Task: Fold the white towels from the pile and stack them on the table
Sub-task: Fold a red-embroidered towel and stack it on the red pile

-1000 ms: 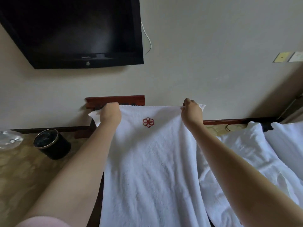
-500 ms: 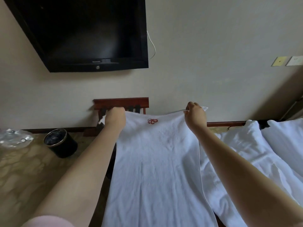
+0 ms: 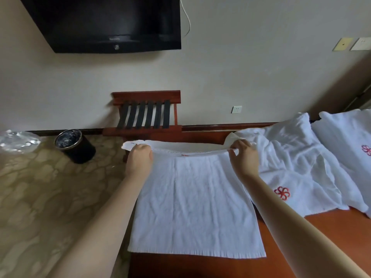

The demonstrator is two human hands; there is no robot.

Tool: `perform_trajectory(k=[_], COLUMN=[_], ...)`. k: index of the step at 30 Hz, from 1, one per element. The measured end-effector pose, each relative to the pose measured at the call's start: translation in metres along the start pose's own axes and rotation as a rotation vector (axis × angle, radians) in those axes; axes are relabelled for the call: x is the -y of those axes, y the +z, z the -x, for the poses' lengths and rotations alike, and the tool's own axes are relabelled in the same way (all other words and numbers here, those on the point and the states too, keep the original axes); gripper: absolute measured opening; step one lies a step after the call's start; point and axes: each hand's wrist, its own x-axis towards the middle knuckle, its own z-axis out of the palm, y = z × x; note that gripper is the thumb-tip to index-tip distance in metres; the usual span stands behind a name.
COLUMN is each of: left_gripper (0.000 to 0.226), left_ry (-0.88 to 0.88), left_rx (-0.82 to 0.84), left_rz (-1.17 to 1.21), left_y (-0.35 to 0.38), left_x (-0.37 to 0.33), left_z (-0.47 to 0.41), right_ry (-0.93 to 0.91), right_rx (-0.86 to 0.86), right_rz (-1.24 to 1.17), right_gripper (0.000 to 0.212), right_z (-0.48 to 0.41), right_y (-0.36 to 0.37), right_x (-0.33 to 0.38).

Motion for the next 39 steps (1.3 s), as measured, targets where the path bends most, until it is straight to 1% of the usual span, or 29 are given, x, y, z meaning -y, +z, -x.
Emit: perform_trajectory(k=[2,3,5,8,11,17,22,24,26,28,29,30,32,33,35,37,39], left_gripper=[0.030,0.031,0.026,0.023,0.018,0.007,0.012,0.013,0.011,0.004,0.003,0.009,0.019,0.021,0.022,0.024,0.033], left_ry=[0.029,0.036,0.039,0.042,0.049,0.029,0.046,0.021,-0.007,-0.022,-0.046,-0.085,-0.125,-0.126,-0.144,-0.168,-0.165], left_rx=[-0.054,-0.056,-0.037,-0.079,-0.107,-0.106,-0.137,-0.130,-0.067,0.049,0.114,0.189,0.338,0.394,0.503,0.547,0.536], left_rz=[0.057,0.069,0.073,0.103,0.126,0.119,0.073,0.052,0.013,-0.012,-0.011,-0.016,-0.069,-0.094,-0.116,-0.093,-0.052], left_y=[0.001,0.002,0.005,0.008,0.009,0.016,0.018,0.019,0.023,0.028,0.032,0.036,0.047,0.053,0.060,0.063,0.065], left_x=[0.003,0.004,0.008,0.013,0.015,0.014,0.010,0.011,0.014,0.018,0.021,0.023,0.029,0.031,0.032,0.033,0.036], left_z=[0.020,0.029,0.045,0.070,0.099,0.155,0.182,0.192,0.205,0.221,0.227,0.232,0.240,0.244,0.249,0.256,0.264], right_ry=[0.002,-0.006,-0.026,-0.039,-0.056,-0.053,-0.070,-0.092,-0.114,-0.136,-0.149,-0.149,-0.070,-0.018,0.060,0.162,0.230], right_rx=[-0.030,-0.045,-0.088,-0.146,-0.169,-0.077,-0.062,-0.054,-0.033,0.030,0.081,0.144,0.304,0.389,0.511,0.593,0.585], right_rz=[-0.008,-0.008,-0.006,-0.027,-0.052,-0.028,-0.049,-0.034,0.019,0.076,0.109,0.144,0.229,0.294,0.410,0.412,0.354], right_gripper=[0.002,0.003,0.005,0.008,0.010,0.009,0.011,0.014,0.016,0.016,0.016,0.014,0.008,0.009,0.021,0.036,0.045], right_z=[0.020,0.029,0.046,0.071,0.099,0.151,0.172,0.185,0.199,0.214,0.220,0.226,0.235,0.240,0.251,0.262,0.270], right_y=[-0.001,-0.002,-0.005,-0.012,-0.020,-0.028,-0.038,-0.039,-0.038,-0.036,-0.034,-0.031,-0.025,-0.020,-0.011,-0.007,-0.006], right_x=[-0.002,-0.003,-0.004,-0.004,-0.009,-0.030,-0.035,-0.040,-0.047,-0.057,-0.062,-0.068,-0.080,-0.085,-0.093,-0.095,-0.094])
